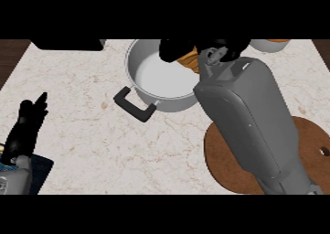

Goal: Pick the croissant from the cutting board and place it in the pot

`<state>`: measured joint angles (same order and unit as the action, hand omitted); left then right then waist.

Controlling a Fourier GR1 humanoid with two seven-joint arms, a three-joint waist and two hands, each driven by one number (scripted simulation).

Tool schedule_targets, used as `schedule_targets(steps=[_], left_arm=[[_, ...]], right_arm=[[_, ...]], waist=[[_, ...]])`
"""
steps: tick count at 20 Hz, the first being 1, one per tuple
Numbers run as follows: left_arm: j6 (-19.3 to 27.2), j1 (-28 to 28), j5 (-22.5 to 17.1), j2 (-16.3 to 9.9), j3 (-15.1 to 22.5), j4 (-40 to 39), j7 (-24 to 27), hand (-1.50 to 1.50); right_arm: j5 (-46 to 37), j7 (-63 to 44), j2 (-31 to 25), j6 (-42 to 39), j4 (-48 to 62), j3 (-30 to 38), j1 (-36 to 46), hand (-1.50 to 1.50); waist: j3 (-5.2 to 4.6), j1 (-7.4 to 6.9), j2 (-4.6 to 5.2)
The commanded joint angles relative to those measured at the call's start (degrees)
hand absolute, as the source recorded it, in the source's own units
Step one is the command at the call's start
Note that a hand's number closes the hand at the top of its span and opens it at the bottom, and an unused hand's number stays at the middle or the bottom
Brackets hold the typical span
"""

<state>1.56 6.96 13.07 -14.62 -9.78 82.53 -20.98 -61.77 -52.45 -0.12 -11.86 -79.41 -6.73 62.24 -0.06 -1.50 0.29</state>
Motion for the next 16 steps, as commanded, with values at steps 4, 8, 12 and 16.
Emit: schedule_targets(steps=[4, 8, 12, 16], left_arm=[[-0.04, 1.91, 0.68, 0.41, 0.44, -3.23, 0.91, 0.00], [0.66, 0.07, 0.92, 1.22, 1.11, 2.24, -1.98, 0.00], [0.30, 1.23, 0.59, 0.46, -0.10, -1.82, 0.55, 0.00], [0.27, 2.13, 0.03, 0.44, -0.67, -2.40, 0.34, 0.00]], right_arm=[[9.03, 0.78, 0.12, 12.15, 18.58, -2.30, 2.07, 1.50], [15.70, 1.57, 0.12, 17.56, 24.49, -0.59, 1.53, -1.50], [19.22, 10.83, 0.12, 26.17, 30.30, 0.76, 2.87, -1.50], [24.47, 13.35, 0.12, 37.15, 29.37, 2.42, 2.65, -1.50]], waist=[[0.00, -0.23, 0.19], [0.05, -0.87, 0.06], [0.04, -0.33, 0.23], [0.05, -0.65, 0.38]])
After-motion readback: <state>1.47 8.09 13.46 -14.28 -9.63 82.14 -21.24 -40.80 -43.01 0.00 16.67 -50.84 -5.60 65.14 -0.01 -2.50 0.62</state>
